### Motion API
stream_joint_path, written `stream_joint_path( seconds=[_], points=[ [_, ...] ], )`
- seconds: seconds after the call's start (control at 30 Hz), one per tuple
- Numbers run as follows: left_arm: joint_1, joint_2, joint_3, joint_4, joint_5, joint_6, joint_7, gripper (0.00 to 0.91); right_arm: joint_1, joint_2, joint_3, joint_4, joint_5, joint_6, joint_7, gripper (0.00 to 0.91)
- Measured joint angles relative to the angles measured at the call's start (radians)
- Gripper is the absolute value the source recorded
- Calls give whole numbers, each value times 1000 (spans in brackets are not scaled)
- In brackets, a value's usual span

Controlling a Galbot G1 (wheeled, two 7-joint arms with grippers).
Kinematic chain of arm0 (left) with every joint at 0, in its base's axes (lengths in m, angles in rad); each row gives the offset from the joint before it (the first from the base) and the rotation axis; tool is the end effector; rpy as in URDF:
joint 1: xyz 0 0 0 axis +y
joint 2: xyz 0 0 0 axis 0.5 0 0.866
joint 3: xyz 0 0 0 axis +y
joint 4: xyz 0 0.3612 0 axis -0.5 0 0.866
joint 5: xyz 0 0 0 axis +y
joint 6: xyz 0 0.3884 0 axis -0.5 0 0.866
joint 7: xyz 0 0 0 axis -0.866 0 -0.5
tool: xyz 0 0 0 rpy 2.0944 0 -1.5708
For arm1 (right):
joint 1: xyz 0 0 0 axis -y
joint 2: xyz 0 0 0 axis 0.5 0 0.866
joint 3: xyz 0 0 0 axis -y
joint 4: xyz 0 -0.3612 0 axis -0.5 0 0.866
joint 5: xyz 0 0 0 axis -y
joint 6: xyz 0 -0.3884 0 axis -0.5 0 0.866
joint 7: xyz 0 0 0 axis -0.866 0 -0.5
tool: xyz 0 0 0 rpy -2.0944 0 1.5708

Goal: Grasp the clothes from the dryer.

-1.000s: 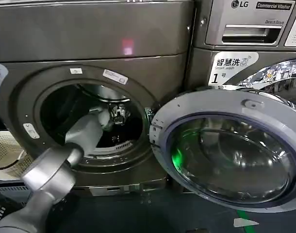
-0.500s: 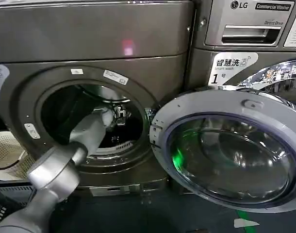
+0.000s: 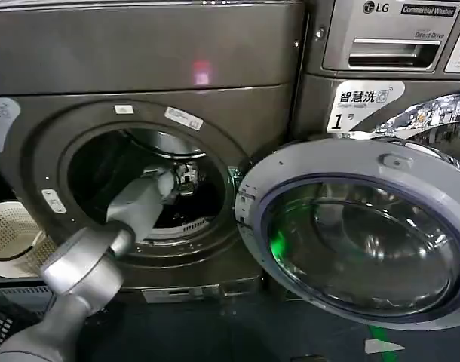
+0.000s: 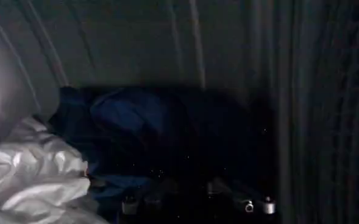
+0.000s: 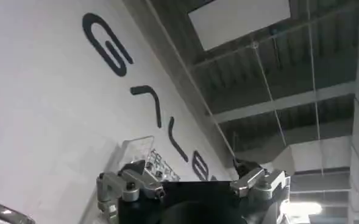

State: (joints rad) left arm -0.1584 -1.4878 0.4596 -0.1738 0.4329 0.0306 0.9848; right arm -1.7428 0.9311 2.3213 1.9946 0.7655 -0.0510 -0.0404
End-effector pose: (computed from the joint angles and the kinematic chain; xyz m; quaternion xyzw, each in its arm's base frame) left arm 0.7099 0.0060 -0.2316 -0.4449 -0.6164 -0.5225 0.3863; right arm -0.0328 -0.3970 0.0850 0.4176 0.8005 -0.2843 0.3224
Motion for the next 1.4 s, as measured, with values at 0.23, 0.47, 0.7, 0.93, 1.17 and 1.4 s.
stream_joint_path(
  seconds=[0.23,0.47,0.7,0.93,1.17,1.4],
  points=[
    [3,19,-102,-48,-79,22,-27,0,3,3,-6,11,-1,0,1,907],
    [20,33,-238,-118,-195,47,-87,0,0,4,-5,15,-2,0,1,907],
    [64,31,-380,-181,-332,67,-195,0,-6,1,-1,19,-2,0,1,907],
    [108,8,-546,-236,-484,58,-359,0,-8,-2,-2,19,-2,0,2,907],
    [172,-8,-695,-324,-592,5,-553,0,-8,-4,-2,13,-2,-1,0,907],
    [285,-8,-799,-516,-642,-53,-777,0,-1,-6,-6,16,0,7,-10,907]
  ],
)
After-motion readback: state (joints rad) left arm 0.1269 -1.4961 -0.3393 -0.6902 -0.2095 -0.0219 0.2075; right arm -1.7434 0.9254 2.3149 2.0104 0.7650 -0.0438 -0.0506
